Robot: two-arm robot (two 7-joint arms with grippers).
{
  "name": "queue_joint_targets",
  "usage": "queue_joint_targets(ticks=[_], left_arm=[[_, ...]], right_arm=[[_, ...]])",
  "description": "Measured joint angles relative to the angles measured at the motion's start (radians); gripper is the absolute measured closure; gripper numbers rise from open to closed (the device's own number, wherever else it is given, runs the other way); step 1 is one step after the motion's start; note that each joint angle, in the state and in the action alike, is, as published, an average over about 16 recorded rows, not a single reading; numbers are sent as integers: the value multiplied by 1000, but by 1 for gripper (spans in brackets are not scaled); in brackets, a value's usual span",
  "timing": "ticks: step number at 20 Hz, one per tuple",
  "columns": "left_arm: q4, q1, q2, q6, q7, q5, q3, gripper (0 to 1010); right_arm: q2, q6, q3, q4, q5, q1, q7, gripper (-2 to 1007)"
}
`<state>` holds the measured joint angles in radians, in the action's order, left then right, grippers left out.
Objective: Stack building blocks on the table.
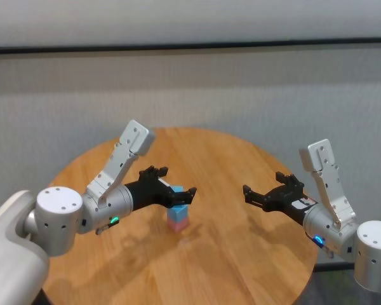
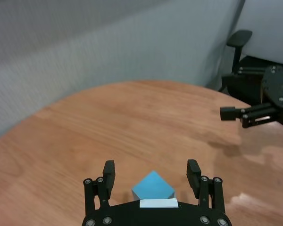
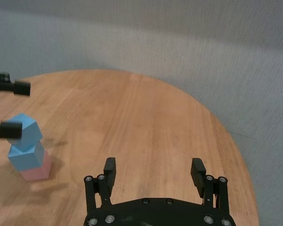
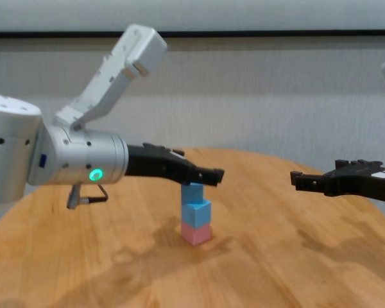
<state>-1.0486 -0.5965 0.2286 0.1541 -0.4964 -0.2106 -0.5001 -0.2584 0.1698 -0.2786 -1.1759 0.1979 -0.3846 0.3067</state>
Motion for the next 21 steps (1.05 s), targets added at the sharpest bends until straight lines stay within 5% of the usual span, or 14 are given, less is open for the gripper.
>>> queue_joint_targets(ticks=[13,21], left_arm=[[-64,27,76,-17,53,-8,75,10],[-63,39,97,-22,65,-8,97,10]], right_arm=[[0,0,0,0,0,0,0,4],[0,0,0,0,0,0,0,4]])
